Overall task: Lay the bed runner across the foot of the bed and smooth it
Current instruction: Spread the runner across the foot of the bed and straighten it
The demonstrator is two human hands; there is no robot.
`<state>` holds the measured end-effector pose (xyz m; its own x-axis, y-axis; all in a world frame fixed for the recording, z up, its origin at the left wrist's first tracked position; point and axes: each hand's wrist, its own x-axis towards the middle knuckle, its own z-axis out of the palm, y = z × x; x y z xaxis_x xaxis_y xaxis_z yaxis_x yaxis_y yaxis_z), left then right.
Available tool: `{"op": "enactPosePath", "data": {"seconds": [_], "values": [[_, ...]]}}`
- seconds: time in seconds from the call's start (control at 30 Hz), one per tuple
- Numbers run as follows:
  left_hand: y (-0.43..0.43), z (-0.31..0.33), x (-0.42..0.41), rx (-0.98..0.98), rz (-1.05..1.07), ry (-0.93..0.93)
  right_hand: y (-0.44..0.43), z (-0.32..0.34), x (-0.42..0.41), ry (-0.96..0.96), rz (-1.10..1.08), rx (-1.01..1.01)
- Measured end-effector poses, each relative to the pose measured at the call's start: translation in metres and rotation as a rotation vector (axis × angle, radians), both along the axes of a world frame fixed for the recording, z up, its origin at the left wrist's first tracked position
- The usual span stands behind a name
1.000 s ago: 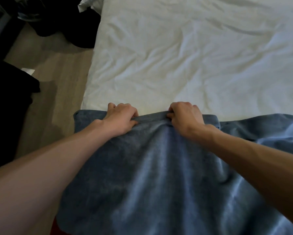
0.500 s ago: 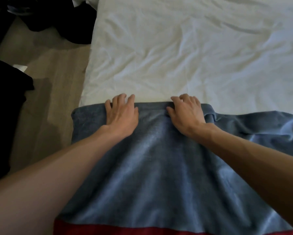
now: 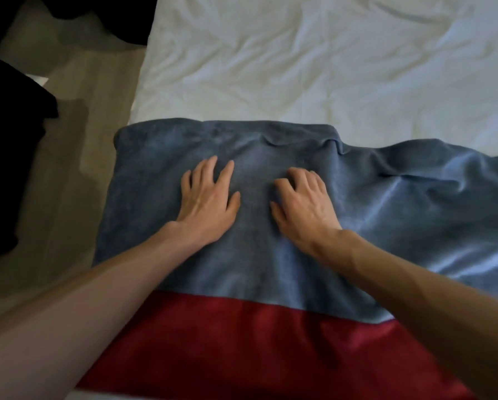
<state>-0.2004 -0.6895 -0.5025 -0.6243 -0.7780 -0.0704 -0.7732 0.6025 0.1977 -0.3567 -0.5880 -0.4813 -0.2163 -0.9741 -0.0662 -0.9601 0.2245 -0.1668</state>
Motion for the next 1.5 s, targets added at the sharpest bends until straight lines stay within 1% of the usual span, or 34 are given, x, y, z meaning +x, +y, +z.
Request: {"op": "enactPosePath", "data": {"seconds": [0.1,0.2,0.33,0.47,0.6,0.7,0.77,0.87,0.93,1.07,1.13,1.23,1.37,1.43,1.5], "values": [[0.035,0.001,0.009,-0.028,0.012,-0.005,0.036,-0.001,0.007,0.014,0.059,0.021],[0.067,0.004,0.021,-0.051,0.028,-0.003,0.069,-0.002,0.016,-0.011,0.086,0.021],[0.111,0.007,0.043,-0.016,0.058,-0.004,0.112,-0.001,0.032,-0.080,0.066,-0.001],[0.148,0.011,0.072,0.023,0.025,-0.019,0.152,0.000,0.053,-0.102,0.093,0.019],[0.183,0.015,0.101,0.047,-0.024,0.015,0.188,0.005,0.080,-0.112,0.238,-0.019],[0.206,0.017,0.123,0.087,-0.039,0.068,0.209,0.004,0.102,-0.084,0.368,0.028],[0.218,0.016,0.138,0.100,-0.048,0.078,0.218,0.002,0.116,-0.091,0.382,0.069],[0.227,0.012,0.150,0.137,-0.103,0.071,0.223,-0.003,0.134,-0.128,0.343,0.090],[0.229,0.010,0.154,0.178,-0.130,0.039,0.222,-0.005,0.142,-0.135,0.296,0.091],[0.235,0.006,0.154,0.177,-0.142,-0.017,0.219,-0.006,0.148,-0.132,0.217,0.095],[0.242,0.004,0.154,0.164,-0.125,-0.039,0.222,-0.003,0.150,-0.130,0.238,0.092],[0.259,-0.002,0.160,0.124,-0.134,-0.112,0.235,0.002,0.154,-0.108,0.328,0.103],[0.281,-0.005,0.162,0.121,-0.125,-0.134,0.248,0.003,0.159,-0.041,0.398,0.165],[0.282,-0.003,0.161,0.096,-0.128,-0.097,0.247,0.002,0.159,-0.021,0.404,0.131],[0.278,0.002,0.163,0.033,-0.165,-0.057,0.241,0.004,0.155,-0.001,0.389,0.048]]}}
